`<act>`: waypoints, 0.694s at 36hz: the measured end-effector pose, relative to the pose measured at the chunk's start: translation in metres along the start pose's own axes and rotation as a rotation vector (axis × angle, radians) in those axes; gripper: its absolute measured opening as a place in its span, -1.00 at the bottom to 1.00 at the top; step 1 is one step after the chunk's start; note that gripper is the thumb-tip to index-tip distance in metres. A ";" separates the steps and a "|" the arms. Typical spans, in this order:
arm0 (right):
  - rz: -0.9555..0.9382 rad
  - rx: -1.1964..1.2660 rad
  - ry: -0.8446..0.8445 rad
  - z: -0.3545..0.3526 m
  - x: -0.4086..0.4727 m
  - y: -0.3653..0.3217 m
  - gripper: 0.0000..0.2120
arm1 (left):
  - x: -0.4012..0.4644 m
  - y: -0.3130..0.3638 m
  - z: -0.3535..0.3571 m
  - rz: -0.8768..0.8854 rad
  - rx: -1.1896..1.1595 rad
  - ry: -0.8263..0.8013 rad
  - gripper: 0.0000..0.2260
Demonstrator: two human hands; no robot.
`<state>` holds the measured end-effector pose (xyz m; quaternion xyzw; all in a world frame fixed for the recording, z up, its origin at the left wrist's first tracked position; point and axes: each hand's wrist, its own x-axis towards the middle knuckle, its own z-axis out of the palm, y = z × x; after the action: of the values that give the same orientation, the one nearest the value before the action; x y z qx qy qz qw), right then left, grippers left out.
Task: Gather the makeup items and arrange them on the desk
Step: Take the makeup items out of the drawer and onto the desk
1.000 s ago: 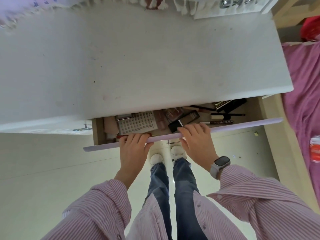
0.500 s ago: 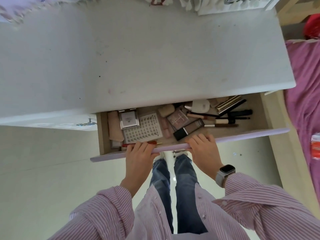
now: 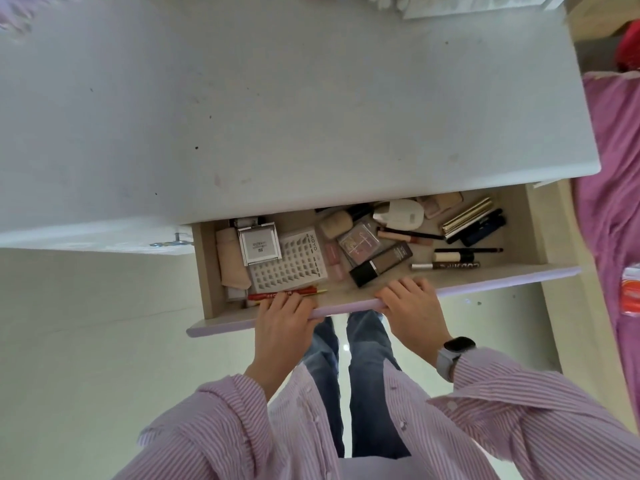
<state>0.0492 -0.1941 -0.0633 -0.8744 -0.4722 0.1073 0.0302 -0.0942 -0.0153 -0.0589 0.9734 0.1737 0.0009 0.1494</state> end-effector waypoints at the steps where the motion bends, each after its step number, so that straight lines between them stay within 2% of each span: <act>1: 0.001 0.005 -0.008 -0.001 0.000 0.001 -0.97 | 0.000 0.000 0.000 -0.003 -0.003 -0.018 -0.82; 5: 0.013 0.016 -0.030 -0.006 0.003 0.002 -0.79 | 0.002 -0.002 0.000 0.010 -0.038 -0.063 -0.78; 9: -0.010 0.068 -0.116 -0.014 0.006 0.003 -0.72 | 0.005 -0.006 -0.001 0.011 -0.057 -0.132 -0.80; 13: 0.016 0.272 -0.237 -0.031 0.019 0.007 -0.61 | 0.013 -0.004 -0.007 -0.015 -0.117 -0.238 -0.58; 15: 0.094 0.359 -0.278 -0.033 0.032 0.013 -0.67 | 0.023 -0.001 -0.009 -0.059 -0.189 -0.273 -0.54; 17: 0.148 0.308 -0.269 -0.030 0.047 0.022 -0.71 | 0.035 0.002 -0.007 -0.087 -0.224 -0.230 -0.62; 19: 0.225 0.215 -0.351 -0.024 0.062 0.028 -0.62 | 0.048 0.003 -0.002 -0.107 -0.222 -0.183 -0.76; 22: 0.281 0.085 -0.534 -0.013 0.078 0.035 -0.50 | 0.066 0.002 0.007 -0.119 -0.209 -0.211 -0.75; 25: 0.219 -0.083 -0.568 -0.004 0.083 0.034 -0.55 | 0.078 -0.002 0.016 -0.092 -0.164 -0.307 -0.70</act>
<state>0.1221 -0.1438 -0.0782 -0.8556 -0.3684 0.3310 -0.1505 -0.0207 0.0079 -0.0786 0.9376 0.1926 -0.1404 0.2530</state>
